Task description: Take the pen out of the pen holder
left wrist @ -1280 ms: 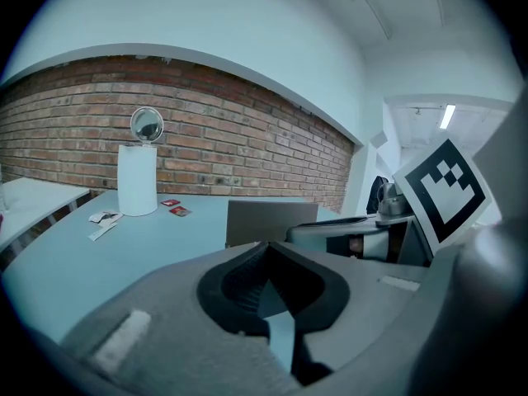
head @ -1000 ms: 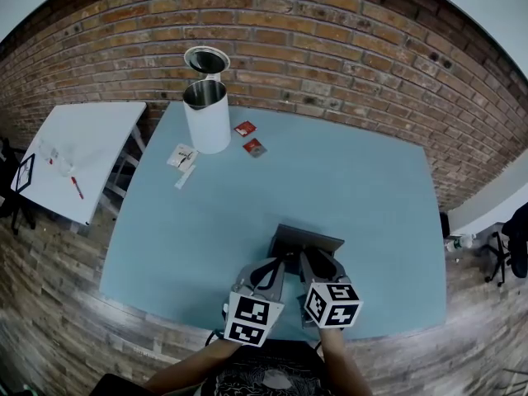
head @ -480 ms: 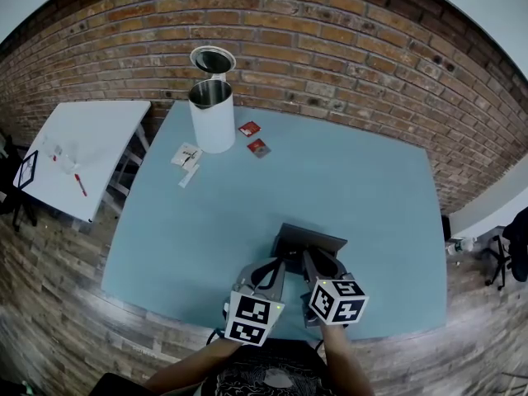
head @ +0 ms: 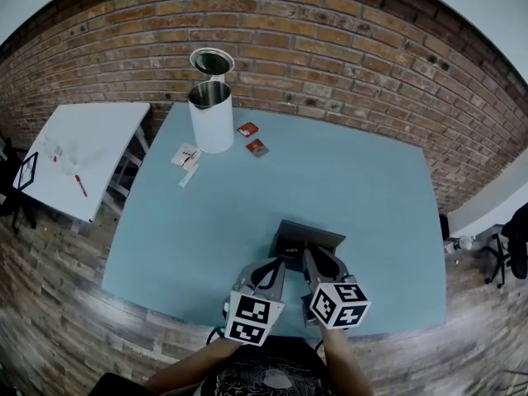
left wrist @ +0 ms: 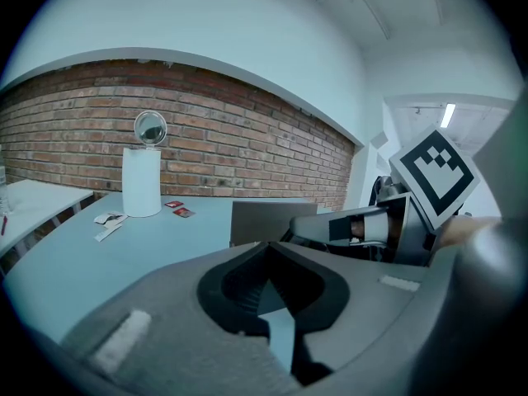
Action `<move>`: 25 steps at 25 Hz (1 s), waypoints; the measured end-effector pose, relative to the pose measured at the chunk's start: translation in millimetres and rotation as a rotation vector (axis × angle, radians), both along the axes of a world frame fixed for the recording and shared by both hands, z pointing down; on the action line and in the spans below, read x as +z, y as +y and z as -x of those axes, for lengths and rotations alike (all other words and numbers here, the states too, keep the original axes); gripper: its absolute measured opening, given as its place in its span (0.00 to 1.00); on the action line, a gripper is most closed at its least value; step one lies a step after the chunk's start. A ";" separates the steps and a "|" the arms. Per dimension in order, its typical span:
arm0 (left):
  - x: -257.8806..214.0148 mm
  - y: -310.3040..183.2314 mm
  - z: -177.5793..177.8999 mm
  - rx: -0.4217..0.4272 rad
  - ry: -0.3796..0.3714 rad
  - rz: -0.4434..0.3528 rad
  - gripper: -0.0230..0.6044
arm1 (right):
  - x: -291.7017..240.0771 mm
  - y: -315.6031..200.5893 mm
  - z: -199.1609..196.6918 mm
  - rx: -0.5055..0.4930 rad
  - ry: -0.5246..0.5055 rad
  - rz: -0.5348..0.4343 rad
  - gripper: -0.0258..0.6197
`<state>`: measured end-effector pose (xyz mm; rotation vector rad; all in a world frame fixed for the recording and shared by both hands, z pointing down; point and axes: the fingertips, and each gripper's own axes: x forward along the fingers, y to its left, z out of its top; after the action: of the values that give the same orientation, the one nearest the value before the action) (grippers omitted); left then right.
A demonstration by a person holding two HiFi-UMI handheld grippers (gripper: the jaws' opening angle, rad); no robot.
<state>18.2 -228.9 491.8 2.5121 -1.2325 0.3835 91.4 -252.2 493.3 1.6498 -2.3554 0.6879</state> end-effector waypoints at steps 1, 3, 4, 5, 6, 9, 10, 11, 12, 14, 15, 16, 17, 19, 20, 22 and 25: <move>-0.7 0.9 -0.3 0.001 0.000 -0.002 0.04 | -1.9 1.1 -0.6 0.002 0.000 -0.006 0.13; -2.0 3.0 -0.5 0.004 0.000 -0.005 0.04 | -6.0 3.6 -1.7 0.009 0.004 -0.021 0.13; -2.5 4.1 -0.4 0.005 0.000 -0.006 0.04 | -8.1 4.7 -2.3 0.012 0.006 -0.028 0.13; -2.8 5.1 -0.2 0.006 0.000 -0.007 0.04 | -10.2 5.8 -2.9 0.016 0.006 -0.036 0.13; -3.0 6.2 -0.1 0.007 0.000 -0.009 0.04 | -12.5 6.8 -3.5 0.019 0.006 -0.045 0.13; -3.4 8.9 -0.1 0.010 0.001 -0.013 0.04 | -20.0 9.6 -5.3 0.028 0.000 -0.072 0.13; -3.7 9.8 -0.2 0.012 0.001 -0.015 0.04 | -22.6 10.6 -6.0 0.031 -0.001 -0.081 0.13; -4.3 10.9 -0.5 0.013 0.001 -0.016 0.04 | -25.2 11.8 -6.7 0.034 -0.002 -0.088 0.13; -5.1 12.0 -1.0 0.015 0.001 -0.018 0.04 | -27.8 13.0 -7.5 0.036 -0.003 -0.095 0.13; -7.1 14.1 -2.3 0.019 0.001 -0.022 0.04 | -32.8 15.8 -9.6 0.043 -0.006 -0.107 0.13; -8.1 15.0 -2.8 0.022 0.002 -0.024 0.04 | -35.4 17.2 -10.6 0.047 -0.009 -0.114 0.13; -8.9 16.0 -3.3 0.024 0.002 -0.026 0.04 | -38.3 18.7 -11.3 0.051 -0.011 -0.123 0.13; -9.5 17.1 -3.6 0.026 0.003 -0.028 0.04 | -41.3 20.2 -11.6 0.053 -0.010 -0.132 0.13; -10.4 19.8 -4.1 0.028 0.004 -0.031 0.04 | -46.9 23.6 -11.1 0.051 0.000 -0.154 0.13; -10.9 21.4 -4.5 0.030 0.005 -0.033 0.04 | -49.2 25.6 -10.7 0.049 0.007 -0.165 0.13; -11.9 24.4 -5.9 0.033 0.005 -0.036 0.04 | -53.1 29.9 -10.6 0.046 0.014 -0.182 0.13; -13.2 29.4 -8.0 0.037 0.006 -0.041 0.04 | -58.2 37.1 -12.1 0.051 0.010 -0.198 0.13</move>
<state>26.2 -199.5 478.6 2.5721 -1.2047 0.3633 103.5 -215.0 435.0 1.7921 -2.4507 0.4656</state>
